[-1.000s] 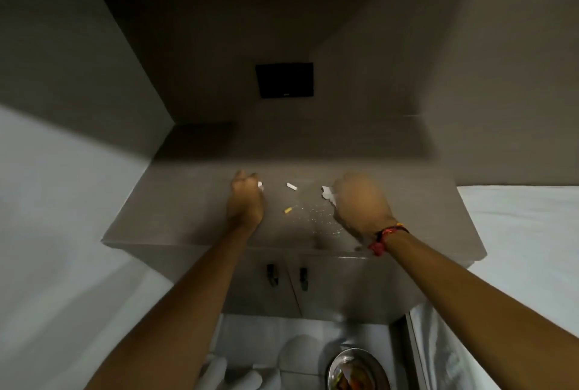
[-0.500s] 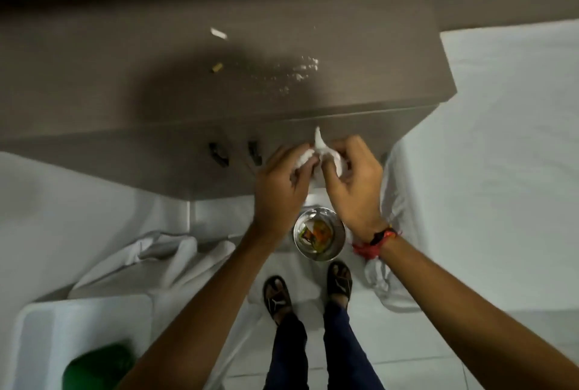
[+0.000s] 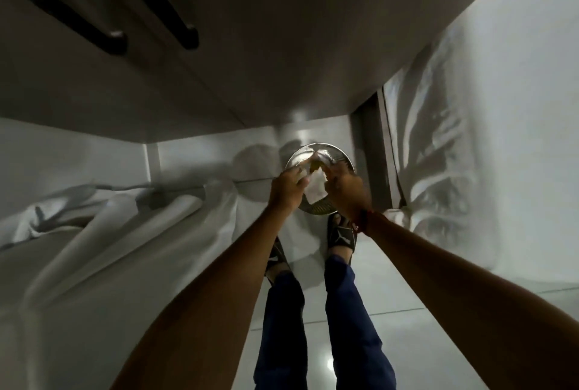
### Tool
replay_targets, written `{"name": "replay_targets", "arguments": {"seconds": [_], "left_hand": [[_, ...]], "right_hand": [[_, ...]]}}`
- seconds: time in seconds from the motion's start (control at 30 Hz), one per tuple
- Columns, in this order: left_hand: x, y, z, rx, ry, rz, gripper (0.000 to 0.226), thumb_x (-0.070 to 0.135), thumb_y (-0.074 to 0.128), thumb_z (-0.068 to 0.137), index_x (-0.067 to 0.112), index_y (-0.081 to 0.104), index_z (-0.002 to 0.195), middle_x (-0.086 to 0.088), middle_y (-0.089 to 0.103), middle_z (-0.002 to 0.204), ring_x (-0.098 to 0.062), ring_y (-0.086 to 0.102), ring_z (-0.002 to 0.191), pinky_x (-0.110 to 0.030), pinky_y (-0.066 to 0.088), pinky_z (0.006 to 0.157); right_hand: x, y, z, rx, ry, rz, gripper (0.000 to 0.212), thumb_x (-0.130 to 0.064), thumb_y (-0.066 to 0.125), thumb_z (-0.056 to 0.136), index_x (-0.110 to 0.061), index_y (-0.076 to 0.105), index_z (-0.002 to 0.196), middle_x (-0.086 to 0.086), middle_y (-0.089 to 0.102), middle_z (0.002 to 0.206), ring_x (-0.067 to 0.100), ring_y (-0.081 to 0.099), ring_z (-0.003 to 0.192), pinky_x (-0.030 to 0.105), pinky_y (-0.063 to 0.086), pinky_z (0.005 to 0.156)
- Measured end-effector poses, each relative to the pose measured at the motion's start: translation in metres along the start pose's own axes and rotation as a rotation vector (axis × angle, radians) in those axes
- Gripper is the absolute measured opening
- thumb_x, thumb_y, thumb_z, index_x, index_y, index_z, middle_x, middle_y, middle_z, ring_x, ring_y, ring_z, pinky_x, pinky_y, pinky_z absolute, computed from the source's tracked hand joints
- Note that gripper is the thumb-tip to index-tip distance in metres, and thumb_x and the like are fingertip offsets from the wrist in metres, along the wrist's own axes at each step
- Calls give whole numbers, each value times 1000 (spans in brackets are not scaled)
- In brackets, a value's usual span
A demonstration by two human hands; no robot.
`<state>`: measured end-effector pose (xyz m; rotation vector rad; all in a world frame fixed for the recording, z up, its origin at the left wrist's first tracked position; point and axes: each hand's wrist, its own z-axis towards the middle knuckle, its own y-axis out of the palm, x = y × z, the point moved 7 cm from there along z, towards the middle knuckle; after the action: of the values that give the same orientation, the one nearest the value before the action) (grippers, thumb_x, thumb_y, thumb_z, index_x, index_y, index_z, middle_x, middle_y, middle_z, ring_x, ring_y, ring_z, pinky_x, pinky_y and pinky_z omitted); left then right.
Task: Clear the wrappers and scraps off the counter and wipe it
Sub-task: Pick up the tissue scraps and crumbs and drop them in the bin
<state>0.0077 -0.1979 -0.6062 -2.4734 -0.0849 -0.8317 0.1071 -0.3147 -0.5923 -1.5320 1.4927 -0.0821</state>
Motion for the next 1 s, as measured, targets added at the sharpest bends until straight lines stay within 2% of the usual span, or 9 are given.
{"name": "replay_targets", "arguments": {"seconds": [0.13, 0.23, 0.3, 0.37, 0.5, 0.57, 0.7, 0.83, 1.0], "left_hand": [[-7, -6, 0, 41, -12, 30, 40, 25, 62, 96, 10, 60, 134, -16, 68, 130, -34, 64, 120, -36, 49, 98], [7, -41, -16, 124, 11, -60, 33, 17, 63, 95, 5, 64, 125, -19, 70, 125, -34, 68, 115, -37, 52, 96], [29, -76, -35, 228, 73, -100, 27, 7, 61, 94, 0, 68, 119, -19, 73, 120, -33, 70, 111, -26, 52, 93], [66, -121, -61, 338, 209, -131, 24, 6, 59, 96, 6, 71, 117, -10, 76, 115, -25, 73, 106, -11, 52, 86], [158, -220, -126, 505, 490, -176, 19, 20, 59, 98, 27, 68, 113, 10, 75, 105, -4, 71, 96, -24, 60, 84], [203, -269, -159, 554, 597, -240, 21, 25, 54, 97, 29, 67, 112, 22, 72, 99, 1, 70, 94, -18, 58, 83], [277, -376, -219, 793, 791, -265, 17, 27, 54, 100, 29, 69, 108, 28, 71, 95, 4, 69, 87, -7, 51, 78], [319, -461, -214, 954, 657, -49, 21, 13, 55, 96, 12, 73, 108, -2, 76, 103, -16, 71, 92, -23, 54, 82], [310, -487, -170, 777, 374, 168, 34, 37, 76, 85, 11, 73, 107, -7, 69, 103, -22, 66, 91, -29, 49, 73]], "right_hand": [[-8, -6, 0, -27, -40, 19, 44, -18, 55, 95, -14, 48, 138, 13, 65, 122, 28, 65, 101, 39, 58, 83], [-36, -29, -9, -23, -132, -60, 33, -26, 46, 103, -12, 53, 132, 13, 66, 113, 26, 67, 95, 38, 60, 78], [-68, -55, -17, 49, -219, -172, 30, -28, 48, 101, -14, 56, 127, 11, 64, 117, 24, 65, 100, 29, 55, 81], [-119, -92, -27, 145, -340, -247, 26, -27, 52, 95, -19, 58, 120, 6, 63, 116, 22, 65, 98, 30, 56, 80], [-257, -169, -66, 286, -771, -261, 16, -14, 57, 86, -17, 63, 99, 1, 66, 97, 21, 62, 82, 38, 55, 56], [-323, -213, -91, 419, -935, -220, 10, -11, 59, 86, -15, 62, 94, 3, 64, 90, 23, 59, 75, 38, 50, 48], [-431, -294, -129, 610, -1158, -112, 6, -10, 57, 86, -12, 61, 90, 5, 60, 86, 25, 53, 76, 36, 44, 56], [-494, -342, -93, 584, -957, -145, 14, -8, 59, 83, -13, 61, 96, 5, 61, 96, 24, 54, 92, 40, 51, 69], [-528, -339, -31, 437, -784, -279, 23, -21, 58, 93, -11, 66, 112, 10, 64, 113, 29, 55, 111, 39, 51, 87]]}}
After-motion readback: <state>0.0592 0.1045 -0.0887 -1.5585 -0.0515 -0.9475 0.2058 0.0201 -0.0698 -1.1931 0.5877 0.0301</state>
